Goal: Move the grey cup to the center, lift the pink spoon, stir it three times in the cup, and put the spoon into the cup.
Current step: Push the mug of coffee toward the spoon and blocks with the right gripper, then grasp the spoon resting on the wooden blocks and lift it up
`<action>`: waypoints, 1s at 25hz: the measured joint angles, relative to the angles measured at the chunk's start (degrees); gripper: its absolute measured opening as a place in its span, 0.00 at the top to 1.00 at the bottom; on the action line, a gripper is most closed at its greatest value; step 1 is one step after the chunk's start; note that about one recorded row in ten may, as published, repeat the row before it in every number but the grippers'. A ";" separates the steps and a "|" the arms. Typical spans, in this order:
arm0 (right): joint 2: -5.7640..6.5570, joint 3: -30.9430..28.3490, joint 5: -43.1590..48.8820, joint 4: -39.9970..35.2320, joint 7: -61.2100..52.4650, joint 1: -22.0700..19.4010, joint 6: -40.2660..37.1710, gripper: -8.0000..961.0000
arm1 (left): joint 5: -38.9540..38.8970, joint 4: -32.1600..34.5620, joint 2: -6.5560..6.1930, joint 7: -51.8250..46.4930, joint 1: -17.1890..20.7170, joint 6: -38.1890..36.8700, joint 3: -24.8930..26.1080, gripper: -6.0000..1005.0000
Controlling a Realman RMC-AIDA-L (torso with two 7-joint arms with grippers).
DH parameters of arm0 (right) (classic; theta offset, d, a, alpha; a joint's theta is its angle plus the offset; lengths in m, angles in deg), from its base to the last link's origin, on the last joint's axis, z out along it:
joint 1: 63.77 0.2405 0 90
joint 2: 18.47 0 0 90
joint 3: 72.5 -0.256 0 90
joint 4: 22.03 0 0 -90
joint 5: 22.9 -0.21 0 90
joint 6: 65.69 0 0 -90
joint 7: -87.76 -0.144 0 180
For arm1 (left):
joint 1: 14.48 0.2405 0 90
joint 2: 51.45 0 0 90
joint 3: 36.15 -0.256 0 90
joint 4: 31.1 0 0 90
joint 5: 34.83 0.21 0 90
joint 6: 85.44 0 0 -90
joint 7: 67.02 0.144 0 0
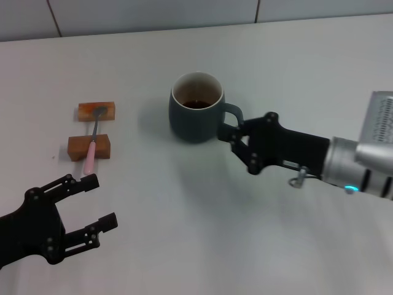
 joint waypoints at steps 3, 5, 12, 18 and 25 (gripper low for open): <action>-0.55 1.15 6.08 -12.63 -9.79 -6.35 -1.03 0.84 | 0.00 0.00 -0.09 0.00 0.05 0.01 0.00 0.22; -0.45 2.43 7.86 -19.81 -16.54 -10.11 -2.83 0.84 | -0.01 0.01 -0.11 0.00 0.09 0.00 0.00 0.22; -0.37 2.06 13.59 -43.53 -31.68 -22.78 -11.84 0.83 | 0.04 0.01 -0.10 0.00 -0.22 0.25 0.00 0.22; -0.49 -8.30 13.89 -51.80 -36.99 -26.31 -20.01 0.70 | 0.12 0.00 -0.01 0.00 -0.46 0.64 -0.11 0.22; -0.44 -15.45 18.96 -57.84 -41.75 -26.87 -25.10 0.35 | 0.34 -0.07 -0.02 -0.05 -0.49 1.46 -0.17 0.22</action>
